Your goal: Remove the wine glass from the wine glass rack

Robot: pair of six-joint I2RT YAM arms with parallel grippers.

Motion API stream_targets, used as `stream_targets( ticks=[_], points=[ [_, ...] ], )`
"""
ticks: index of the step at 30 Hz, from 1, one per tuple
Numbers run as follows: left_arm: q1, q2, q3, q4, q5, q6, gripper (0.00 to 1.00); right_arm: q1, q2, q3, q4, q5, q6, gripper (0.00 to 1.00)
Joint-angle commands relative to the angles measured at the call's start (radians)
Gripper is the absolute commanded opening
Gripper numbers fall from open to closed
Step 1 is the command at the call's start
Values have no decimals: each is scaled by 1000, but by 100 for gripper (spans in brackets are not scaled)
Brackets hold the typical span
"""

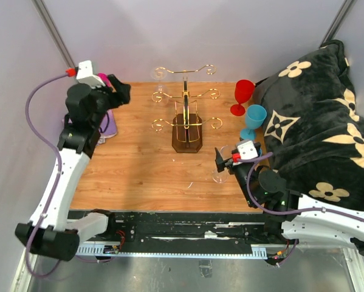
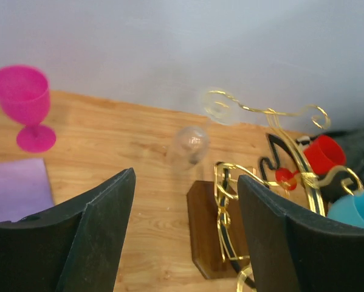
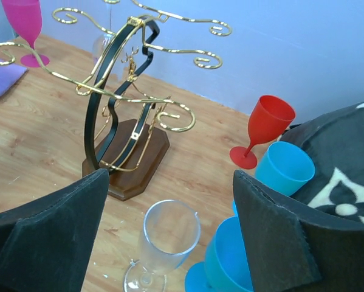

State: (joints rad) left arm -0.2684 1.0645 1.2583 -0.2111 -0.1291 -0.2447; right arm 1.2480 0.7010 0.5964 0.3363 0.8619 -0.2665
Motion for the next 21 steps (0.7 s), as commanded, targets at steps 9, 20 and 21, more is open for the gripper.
stream_targets(
  ticks=[9, 20, 21],
  points=[
    [382, 358, -12, 242, 676, -773, 82, 27, -136, 120, -164, 25, -68, 82],
    [323, 402, -171, 501, 547, -184, 83, 26, -126, 159, -188, 34, -87, 83],
    [299, 404, -202, 556, 544, -134, 83, 25, -123, 162, -187, 39, -91, 83]
  ],
)
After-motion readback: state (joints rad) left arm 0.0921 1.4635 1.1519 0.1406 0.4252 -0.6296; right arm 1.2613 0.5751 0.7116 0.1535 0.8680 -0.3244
